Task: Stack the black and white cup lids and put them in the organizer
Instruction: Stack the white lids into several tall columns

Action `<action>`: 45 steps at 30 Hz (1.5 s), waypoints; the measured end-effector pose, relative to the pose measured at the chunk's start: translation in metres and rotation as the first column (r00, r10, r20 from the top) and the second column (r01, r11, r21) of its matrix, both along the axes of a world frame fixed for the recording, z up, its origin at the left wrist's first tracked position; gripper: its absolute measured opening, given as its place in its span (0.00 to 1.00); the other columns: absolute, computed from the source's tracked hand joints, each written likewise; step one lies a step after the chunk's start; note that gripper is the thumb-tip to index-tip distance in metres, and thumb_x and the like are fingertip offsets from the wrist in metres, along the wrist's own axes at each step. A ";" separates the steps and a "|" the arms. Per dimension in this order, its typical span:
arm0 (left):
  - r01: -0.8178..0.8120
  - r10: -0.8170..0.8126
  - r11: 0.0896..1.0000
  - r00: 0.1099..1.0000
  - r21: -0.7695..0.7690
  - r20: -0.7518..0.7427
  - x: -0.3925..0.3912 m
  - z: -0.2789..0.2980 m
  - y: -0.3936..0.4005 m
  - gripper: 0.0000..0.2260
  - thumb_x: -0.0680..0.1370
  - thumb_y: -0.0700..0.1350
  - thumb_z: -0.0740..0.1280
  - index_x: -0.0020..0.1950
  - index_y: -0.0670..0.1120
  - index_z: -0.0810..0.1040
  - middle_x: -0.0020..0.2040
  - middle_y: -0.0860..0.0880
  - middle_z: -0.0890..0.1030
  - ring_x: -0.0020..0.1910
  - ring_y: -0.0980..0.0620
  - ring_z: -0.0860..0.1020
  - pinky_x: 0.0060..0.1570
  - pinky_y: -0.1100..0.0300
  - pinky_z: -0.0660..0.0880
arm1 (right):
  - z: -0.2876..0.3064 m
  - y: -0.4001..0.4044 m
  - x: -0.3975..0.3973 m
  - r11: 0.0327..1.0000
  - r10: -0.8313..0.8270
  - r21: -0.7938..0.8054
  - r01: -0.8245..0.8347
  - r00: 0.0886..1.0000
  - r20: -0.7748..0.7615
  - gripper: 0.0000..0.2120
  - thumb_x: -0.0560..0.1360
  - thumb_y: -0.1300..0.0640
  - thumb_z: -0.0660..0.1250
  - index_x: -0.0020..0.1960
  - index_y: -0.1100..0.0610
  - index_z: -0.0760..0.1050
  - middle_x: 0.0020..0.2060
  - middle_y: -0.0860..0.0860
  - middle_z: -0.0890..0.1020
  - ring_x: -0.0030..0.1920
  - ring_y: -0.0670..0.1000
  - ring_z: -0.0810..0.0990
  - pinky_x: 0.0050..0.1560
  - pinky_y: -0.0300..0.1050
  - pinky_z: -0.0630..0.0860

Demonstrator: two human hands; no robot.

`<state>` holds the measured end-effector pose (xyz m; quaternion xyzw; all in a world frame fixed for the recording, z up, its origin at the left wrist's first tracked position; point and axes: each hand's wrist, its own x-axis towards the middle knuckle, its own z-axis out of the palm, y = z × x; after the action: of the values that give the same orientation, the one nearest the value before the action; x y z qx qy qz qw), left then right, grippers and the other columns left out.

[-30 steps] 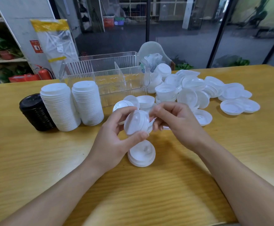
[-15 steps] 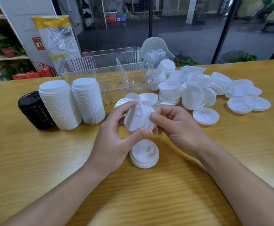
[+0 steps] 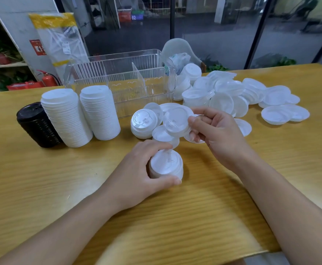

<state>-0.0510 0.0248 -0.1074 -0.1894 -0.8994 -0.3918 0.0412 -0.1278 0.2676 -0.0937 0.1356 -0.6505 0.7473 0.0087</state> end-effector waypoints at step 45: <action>0.055 -0.068 0.975 0.996 -0.217 -0.053 0.001 -0.009 0.000 0.25 0.77 0.62 0.77 0.71 0.65 0.72 0.68 0.69 0.72 0.73 0.59 0.68 0.75 0.52 0.66 | 0.003 -0.003 0.008 0.983 0.064 0.171 -0.070 0.997 0.039 0.10 0.85 0.61 0.67 0.60 0.55 0.87 0.40 0.68 0.79 0.39 0.56 0.76 0.51 0.57 0.74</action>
<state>-0.0502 0.0250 -0.1163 -0.2323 -0.9286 -0.2872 0.0352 -0.1194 0.2642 -0.0907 0.1449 -0.7078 0.6903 -0.0391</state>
